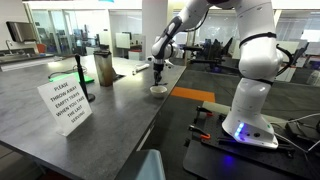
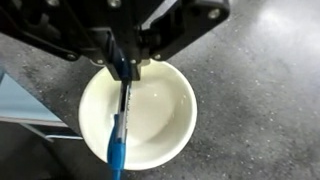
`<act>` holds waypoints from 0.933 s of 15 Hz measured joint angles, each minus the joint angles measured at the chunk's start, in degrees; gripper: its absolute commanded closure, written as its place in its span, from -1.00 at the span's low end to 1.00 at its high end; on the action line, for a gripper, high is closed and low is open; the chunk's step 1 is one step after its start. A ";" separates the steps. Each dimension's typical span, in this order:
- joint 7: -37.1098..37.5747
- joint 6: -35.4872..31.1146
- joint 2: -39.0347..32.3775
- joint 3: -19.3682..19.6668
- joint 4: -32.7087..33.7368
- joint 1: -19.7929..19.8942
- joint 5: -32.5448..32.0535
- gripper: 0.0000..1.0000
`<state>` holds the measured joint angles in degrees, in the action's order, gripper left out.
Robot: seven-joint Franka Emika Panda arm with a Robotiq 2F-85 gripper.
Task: Put the pen in the bowl
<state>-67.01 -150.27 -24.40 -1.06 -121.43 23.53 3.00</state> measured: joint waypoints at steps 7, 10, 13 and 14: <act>7.93 1.81 -0.41 3.58 0.27 -4.24 -6.02 0.00; 10.61 2.24 -0.40 4.09 0.82 -4.83 -7.75 -0.44; 12.66 2.51 -0.39 4.11 1.33 -5.51 -9.24 -0.87; 13.03 2.60 -0.39 4.10 1.52 -5.80 -9.43 -0.99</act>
<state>-53.99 -147.67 -24.79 3.05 -119.92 17.73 -6.43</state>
